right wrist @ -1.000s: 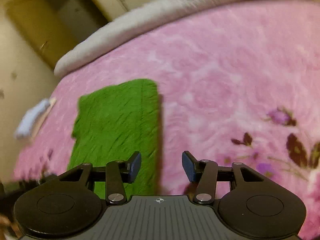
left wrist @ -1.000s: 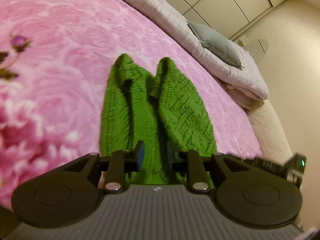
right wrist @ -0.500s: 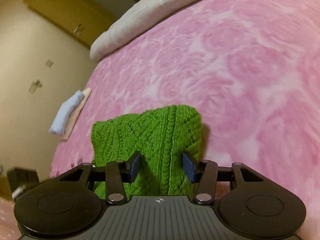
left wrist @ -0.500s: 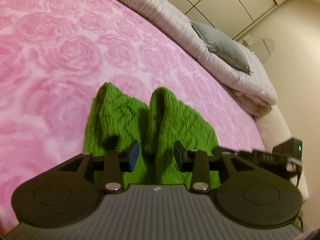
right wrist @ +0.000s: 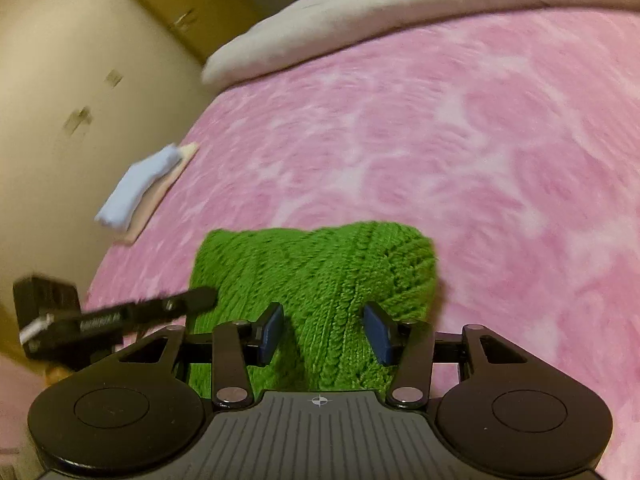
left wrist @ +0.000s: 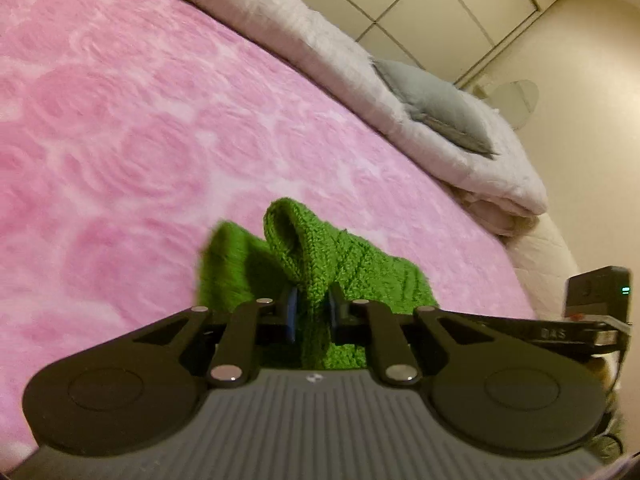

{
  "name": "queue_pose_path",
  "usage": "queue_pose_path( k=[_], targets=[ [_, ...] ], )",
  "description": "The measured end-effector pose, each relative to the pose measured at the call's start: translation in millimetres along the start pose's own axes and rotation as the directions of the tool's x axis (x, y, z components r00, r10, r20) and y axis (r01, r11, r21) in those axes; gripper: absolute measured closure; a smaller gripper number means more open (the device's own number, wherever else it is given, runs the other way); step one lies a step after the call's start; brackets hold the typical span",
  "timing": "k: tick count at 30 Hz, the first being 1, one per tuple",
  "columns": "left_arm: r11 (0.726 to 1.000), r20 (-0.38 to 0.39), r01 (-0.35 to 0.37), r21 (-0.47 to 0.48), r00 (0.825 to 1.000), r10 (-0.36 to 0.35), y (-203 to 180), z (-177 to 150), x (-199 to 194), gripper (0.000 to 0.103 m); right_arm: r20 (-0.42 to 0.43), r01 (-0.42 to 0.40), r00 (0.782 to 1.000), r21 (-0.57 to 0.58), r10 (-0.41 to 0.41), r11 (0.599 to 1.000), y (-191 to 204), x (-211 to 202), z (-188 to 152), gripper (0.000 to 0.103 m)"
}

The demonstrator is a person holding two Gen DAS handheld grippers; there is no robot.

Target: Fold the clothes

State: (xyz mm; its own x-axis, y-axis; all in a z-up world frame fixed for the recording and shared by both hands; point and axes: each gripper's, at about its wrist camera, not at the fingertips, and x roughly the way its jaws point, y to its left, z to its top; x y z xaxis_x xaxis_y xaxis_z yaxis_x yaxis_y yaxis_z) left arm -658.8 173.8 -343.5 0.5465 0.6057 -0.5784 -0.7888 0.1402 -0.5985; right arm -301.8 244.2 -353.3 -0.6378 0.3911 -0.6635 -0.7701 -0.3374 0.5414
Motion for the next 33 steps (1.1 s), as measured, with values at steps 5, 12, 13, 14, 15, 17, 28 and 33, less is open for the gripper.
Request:
queue_pose_path(
  k=[5, 12, 13, 14, 15, 17, 28, 33],
  targets=[
    [1.000, -0.053, -0.010, 0.007, 0.999, 0.011, 17, 11, 8, 0.091, -0.044, 0.066, 0.996, -0.117, -0.071, 0.991, 25, 25, -1, 0.060],
    [1.000, -0.055, -0.003, -0.008, 0.998, 0.002, 26, 7, 13, 0.091, -0.056, 0.127, 0.989, -0.183, -0.139, 0.975, 34, 38, -10, 0.060],
    [1.000, -0.054, -0.003, -0.011, 0.999, 0.003, 27, 6, 13, 0.091, -0.057, 0.129, 0.988, -0.183, -0.142, 0.975, 35, 38, -9, 0.060],
    [1.000, -0.053, -0.004, -0.013, 0.999, 0.003, 27, 5, 13, 0.091, -0.059, 0.131, 0.988, -0.183, -0.144, 0.974, 35, 39, -9, 0.060],
    [1.000, -0.055, -0.007, -0.013, 0.998, 0.006, 28, 5, 14, 0.091, -0.059, 0.132, 0.988, -0.183, -0.145, 0.974, 36, 40, -8, 0.060],
    [1.000, -0.059, -0.013, -0.008, 0.998, 0.013, 28, 5, 16, 0.091, -0.059, 0.136, 0.987, -0.185, -0.149, 0.973, 36, 41, -8, 0.060],
    [0.997, -0.031, -0.062, -0.042, 0.998, 0.061, 18, -2, 1, 0.087, -0.022, 0.144, 0.988, -0.175, -0.151, 0.974, 37, 41, -13, 0.058],
    [0.991, -0.001, -0.077, -0.106, 0.997, 0.077, 13, -32, -53, 0.083, 0.089, 0.108, 0.991, -0.080, -0.101, 0.991, 33, 1, -34, 0.055]
  ],
)
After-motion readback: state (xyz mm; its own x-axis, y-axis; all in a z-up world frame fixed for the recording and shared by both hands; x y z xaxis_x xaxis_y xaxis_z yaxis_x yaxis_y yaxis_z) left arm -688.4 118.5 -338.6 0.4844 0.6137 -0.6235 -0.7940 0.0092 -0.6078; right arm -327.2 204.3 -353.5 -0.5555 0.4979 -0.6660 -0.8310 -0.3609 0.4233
